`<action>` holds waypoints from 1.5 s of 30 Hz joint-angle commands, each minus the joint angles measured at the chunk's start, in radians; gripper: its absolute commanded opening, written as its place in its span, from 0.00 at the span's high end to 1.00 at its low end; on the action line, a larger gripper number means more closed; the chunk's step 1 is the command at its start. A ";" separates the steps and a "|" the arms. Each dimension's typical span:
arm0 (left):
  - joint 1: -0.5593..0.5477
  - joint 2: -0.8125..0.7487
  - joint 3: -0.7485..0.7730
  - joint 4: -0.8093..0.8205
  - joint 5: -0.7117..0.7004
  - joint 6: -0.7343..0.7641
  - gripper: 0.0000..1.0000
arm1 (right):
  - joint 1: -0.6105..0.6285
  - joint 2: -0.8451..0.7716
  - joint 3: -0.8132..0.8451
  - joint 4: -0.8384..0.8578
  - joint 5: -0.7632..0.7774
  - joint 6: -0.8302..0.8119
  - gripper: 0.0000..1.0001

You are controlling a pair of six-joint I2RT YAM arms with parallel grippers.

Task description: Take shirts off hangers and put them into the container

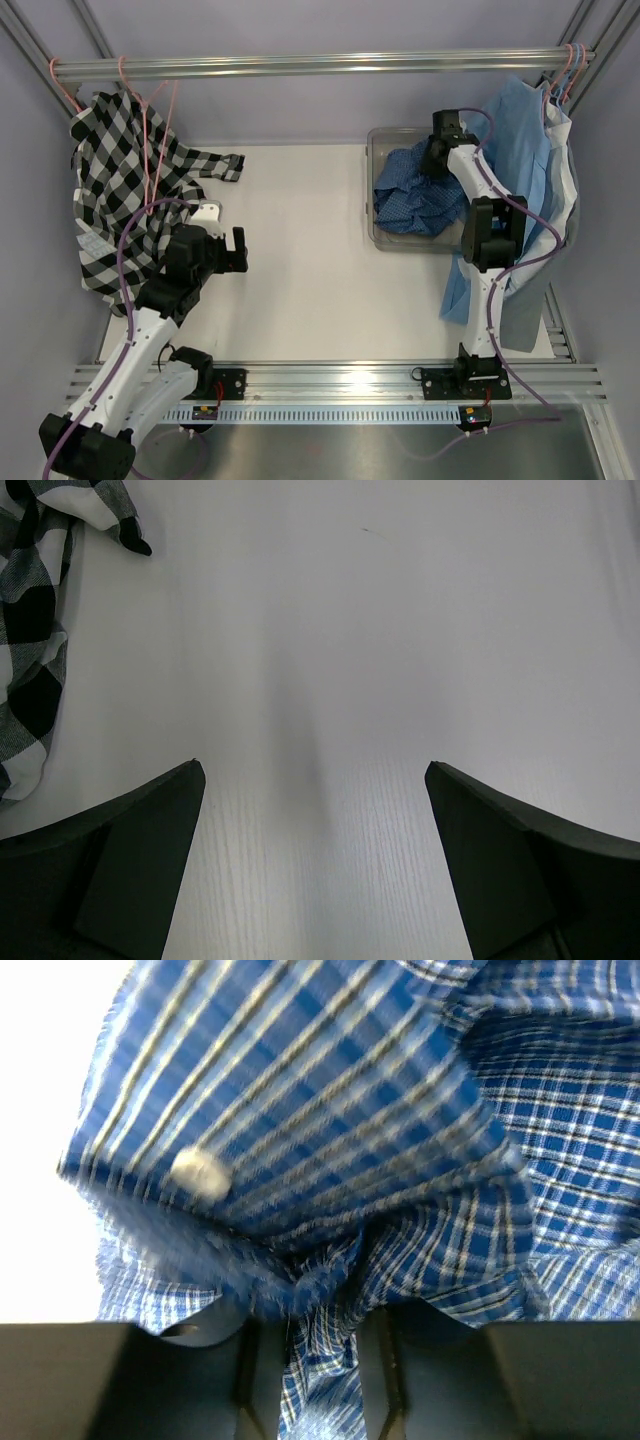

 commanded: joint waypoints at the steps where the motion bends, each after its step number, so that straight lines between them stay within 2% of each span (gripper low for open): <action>1: -0.005 -0.019 0.005 0.042 0.007 -0.008 0.01 | -0.030 0.066 0.081 -0.054 -0.021 0.012 0.59; 2: -0.005 -0.021 0.003 0.042 0.008 -0.011 0.01 | -0.031 0.073 0.091 -0.073 -0.027 0.006 0.57; 3: -0.005 -0.024 0.005 0.040 0.013 -0.013 0.01 | -0.030 0.070 0.096 -0.079 -0.040 0.006 0.49; 7: -0.005 -0.035 0.012 0.034 0.028 -0.043 0.01 | -0.031 0.005 0.050 -0.099 -0.054 0.015 0.36; 10: -0.006 -0.046 0.034 0.002 0.057 -0.075 0.01 | -0.030 -0.093 -0.003 -0.126 -0.048 0.018 0.30; 14: -0.005 -0.061 0.071 -0.059 0.071 -0.101 0.01 | -0.030 -0.278 -0.090 -0.096 -0.071 -0.007 0.27; 19: -0.005 -0.073 0.146 -0.137 0.071 -0.100 0.01 | -0.030 -0.343 -0.094 -0.126 -0.073 -0.018 0.26; 20: -0.005 -0.073 0.164 -0.154 0.067 -0.108 0.01 | -0.030 -0.395 -0.118 -0.111 -0.080 -0.014 0.26; 22: -0.006 -0.072 0.227 -0.202 0.051 -0.120 0.01 | -0.030 -0.464 -0.233 -0.059 -0.123 -0.014 0.25; 26: -0.005 -0.075 0.359 -0.303 0.024 -0.148 0.01 | -0.030 -0.723 -0.413 -0.047 -0.224 -0.034 0.20; 32: -0.005 -0.067 0.575 -0.420 -0.084 -0.132 0.01 | -0.030 -1.050 -0.482 -0.109 -0.292 -0.080 0.04; 34: -0.005 -0.053 0.626 -0.434 -0.151 -0.135 0.01 | -0.030 -1.114 -0.485 -0.138 -0.312 -0.108 0.01; 37: -0.005 -0.032 0.698 -0.397 -0.268 -0.123 0.01 | -0.030 -1.229 -0.507 -0.145 -0.349 -0.100 0.01; 42: 0.003 0.137 0.895 -0.372 -0.468 -0.051 0.01 | -0.013 -1.377 -0.611 -0.096 -0.447 -0.065 0.01; 43: 0.018 0.166 0.925 -0.375 -0.487 -0.028 0.01 | 0.010 -1.391 -0.626 -0.093 -0.452 -0.071 0.00; 44: 0.079 0.195 0.957 -0.381 -0.490 -0.022 0.01 | 0.021 -1.415 -0.654 -0.093 -0.447 -0.074 0.01; 45: 0.131 0.247 0.991 -0.401 -0.445 -0.020 0.01 | 0.035 -1.429 -0.665 -0.093 -0.442 -0.076 0.00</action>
